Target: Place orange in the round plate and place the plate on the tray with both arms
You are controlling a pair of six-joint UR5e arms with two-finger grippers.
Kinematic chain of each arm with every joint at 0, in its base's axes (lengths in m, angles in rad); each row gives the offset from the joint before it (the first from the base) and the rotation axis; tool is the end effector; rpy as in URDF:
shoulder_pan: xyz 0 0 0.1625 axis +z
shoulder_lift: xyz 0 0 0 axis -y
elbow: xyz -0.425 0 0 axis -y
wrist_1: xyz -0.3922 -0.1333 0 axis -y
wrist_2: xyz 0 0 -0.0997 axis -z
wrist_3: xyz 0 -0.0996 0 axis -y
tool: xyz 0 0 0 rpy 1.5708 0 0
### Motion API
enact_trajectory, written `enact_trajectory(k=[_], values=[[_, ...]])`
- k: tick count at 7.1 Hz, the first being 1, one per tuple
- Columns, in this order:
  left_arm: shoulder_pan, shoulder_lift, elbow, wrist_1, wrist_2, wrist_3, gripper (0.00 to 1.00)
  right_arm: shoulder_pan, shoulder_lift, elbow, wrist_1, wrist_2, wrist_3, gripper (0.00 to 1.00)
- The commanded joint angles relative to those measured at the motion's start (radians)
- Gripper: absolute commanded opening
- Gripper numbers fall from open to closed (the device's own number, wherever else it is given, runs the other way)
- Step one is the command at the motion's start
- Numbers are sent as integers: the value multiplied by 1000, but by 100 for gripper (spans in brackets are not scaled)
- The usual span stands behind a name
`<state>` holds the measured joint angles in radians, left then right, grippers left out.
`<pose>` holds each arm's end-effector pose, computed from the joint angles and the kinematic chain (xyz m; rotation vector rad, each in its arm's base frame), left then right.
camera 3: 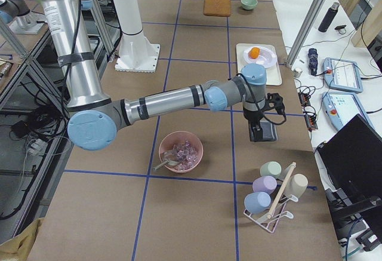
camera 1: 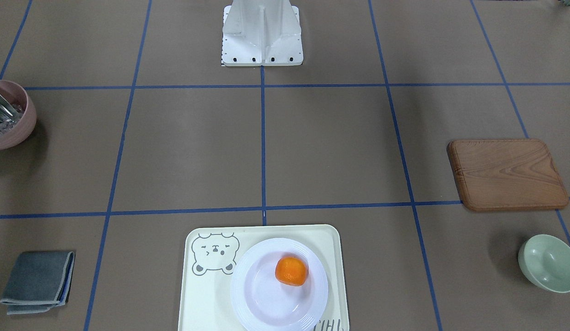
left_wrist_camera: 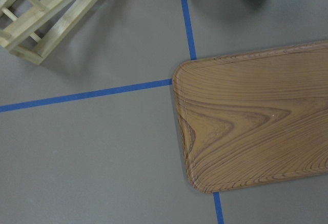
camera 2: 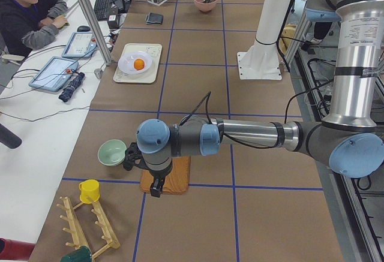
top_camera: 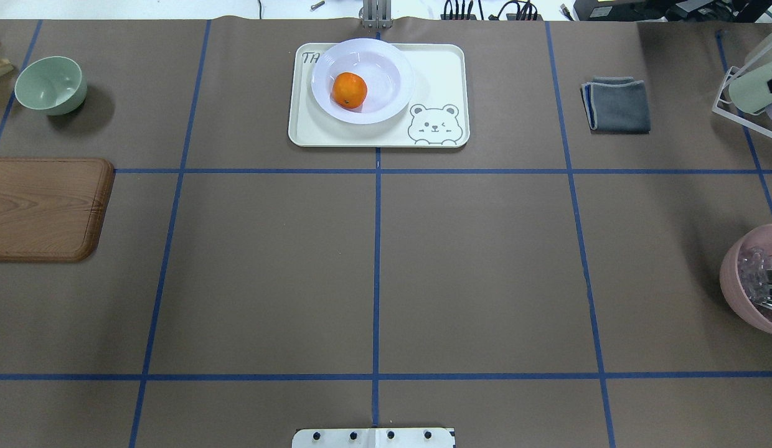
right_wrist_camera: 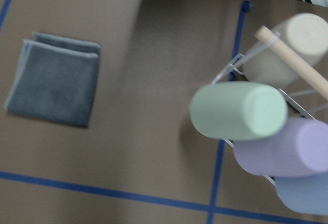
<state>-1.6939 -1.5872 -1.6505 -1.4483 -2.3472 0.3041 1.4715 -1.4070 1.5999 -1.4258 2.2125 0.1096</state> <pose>-0.1238 -0.4836 0.6235 0.1403 0.7649 0.1615 0.0163 -0.5792 0.5488 0.2581 -0.6660 -0.0985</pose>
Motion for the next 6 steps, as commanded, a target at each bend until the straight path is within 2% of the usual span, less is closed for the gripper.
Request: enact_trajectory(k=[1,3,5,6], values=[[5,27,-9,-4,2,-2,99,163,-152,0,-57,35,-326,100],[3,56,-17,-36,-1,0,99,214,-168,8,-164,33,-435,100],[0,62,-3,-27,-73,-3,99,214,-217,8,-156,33,-429,100],[0,78,-9,-33,-79,-2,99,213,-230,0,-156,32,-420,100]])
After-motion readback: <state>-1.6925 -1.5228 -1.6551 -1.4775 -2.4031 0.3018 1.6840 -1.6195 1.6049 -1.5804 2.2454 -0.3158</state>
